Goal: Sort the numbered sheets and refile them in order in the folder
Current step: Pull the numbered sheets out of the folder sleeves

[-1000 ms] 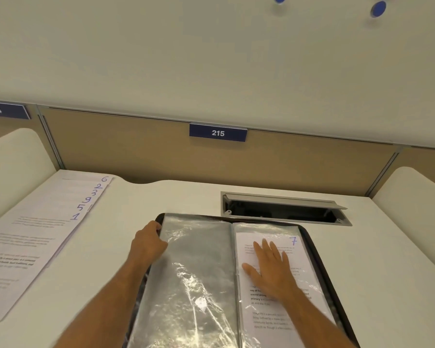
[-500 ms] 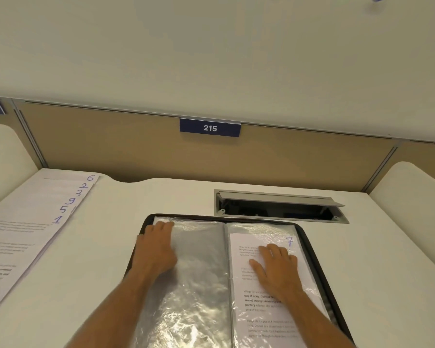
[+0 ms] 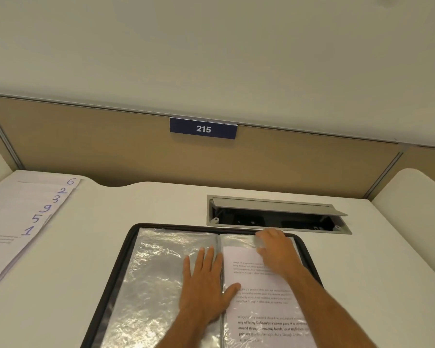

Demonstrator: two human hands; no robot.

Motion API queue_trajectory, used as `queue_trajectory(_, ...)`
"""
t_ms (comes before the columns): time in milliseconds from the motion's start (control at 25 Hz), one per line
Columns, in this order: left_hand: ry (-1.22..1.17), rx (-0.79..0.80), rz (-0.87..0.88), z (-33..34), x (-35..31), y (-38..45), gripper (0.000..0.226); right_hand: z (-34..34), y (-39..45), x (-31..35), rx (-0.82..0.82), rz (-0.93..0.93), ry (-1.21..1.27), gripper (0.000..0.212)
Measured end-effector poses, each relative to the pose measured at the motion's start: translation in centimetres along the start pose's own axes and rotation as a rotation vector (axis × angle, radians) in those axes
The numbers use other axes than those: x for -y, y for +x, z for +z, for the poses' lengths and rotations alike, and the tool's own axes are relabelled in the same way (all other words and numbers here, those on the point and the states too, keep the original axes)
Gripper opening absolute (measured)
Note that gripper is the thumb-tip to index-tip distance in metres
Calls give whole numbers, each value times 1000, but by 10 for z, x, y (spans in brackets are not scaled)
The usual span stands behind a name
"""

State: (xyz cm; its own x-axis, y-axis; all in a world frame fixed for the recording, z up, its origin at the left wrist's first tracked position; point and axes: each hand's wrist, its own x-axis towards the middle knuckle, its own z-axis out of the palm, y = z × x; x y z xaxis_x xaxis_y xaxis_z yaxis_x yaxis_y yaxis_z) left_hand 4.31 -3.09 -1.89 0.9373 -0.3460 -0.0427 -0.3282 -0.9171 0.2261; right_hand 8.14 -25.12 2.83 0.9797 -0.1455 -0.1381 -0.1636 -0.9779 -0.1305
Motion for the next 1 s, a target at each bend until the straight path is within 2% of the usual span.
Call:
queue_trajectory(120, 15, -52, 19, 5, 0, 0, 95, -5, 10, 0, 35, 12, 14, 55)
queue_trajectory(200, -32, -4, 43, 8, 0, 0, 89, -8, 12, 1, 10, 39, 19, 52)
queue_trajectory(400, -34, -59, 45, 16, 2, 1, 85, -15, 14, 3, -42, -10, -110, 40)
queue_trajectory(600, -52, -26, 40, 17, 1, 3, 86, -19, 7, 4, -15, -1, -140, 42)
queue_trajectory(760, -18, -41, 41, 14, 2, 2, 93, -20, 0, 2, -56, -89, -229, 26)
queue_trajectory(880, 3, -61, 53, 10, 2, -1, 95, -17, -2, 3, -117, -244, -270, 23)
queue_trajectory(1000, 7, -45, 42, 7, 2, -2, 94, -24, -1, 6, 17, -203, -143, 6)
